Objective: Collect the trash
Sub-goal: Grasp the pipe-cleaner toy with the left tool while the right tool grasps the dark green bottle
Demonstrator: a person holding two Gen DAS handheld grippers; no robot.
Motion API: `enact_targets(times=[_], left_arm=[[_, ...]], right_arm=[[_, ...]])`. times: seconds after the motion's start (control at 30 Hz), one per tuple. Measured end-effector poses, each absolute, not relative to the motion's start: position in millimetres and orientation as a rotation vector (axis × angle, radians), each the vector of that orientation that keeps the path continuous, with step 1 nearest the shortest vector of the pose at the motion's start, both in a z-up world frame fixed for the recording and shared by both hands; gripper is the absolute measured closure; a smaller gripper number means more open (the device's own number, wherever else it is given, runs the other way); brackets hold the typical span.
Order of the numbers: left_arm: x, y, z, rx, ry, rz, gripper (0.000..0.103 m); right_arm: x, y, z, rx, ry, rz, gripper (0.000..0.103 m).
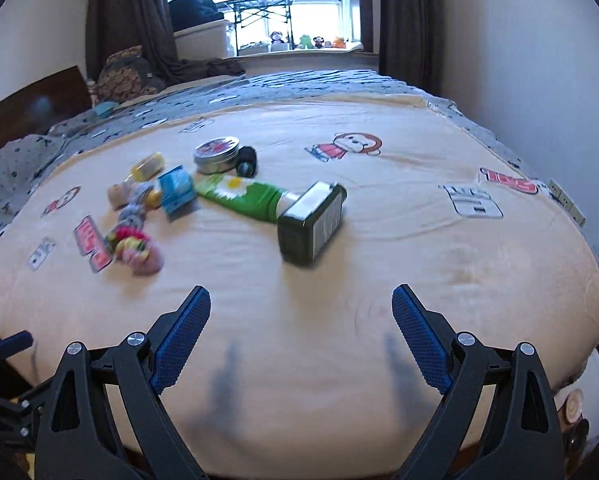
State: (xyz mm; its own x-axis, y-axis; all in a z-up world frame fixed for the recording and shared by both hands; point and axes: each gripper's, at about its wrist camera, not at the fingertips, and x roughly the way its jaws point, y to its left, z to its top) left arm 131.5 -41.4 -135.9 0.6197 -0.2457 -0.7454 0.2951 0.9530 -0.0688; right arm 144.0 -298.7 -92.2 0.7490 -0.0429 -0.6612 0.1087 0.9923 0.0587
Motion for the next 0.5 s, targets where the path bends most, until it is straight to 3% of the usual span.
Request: enact_targets(times=[0.5], left_arm=[[216, -106, -136, 0.026, 0.829, -0.322, 0.010]], right_arm=[[208, -315, -115, 0.134, 0.759, -0.155, 0.012]])
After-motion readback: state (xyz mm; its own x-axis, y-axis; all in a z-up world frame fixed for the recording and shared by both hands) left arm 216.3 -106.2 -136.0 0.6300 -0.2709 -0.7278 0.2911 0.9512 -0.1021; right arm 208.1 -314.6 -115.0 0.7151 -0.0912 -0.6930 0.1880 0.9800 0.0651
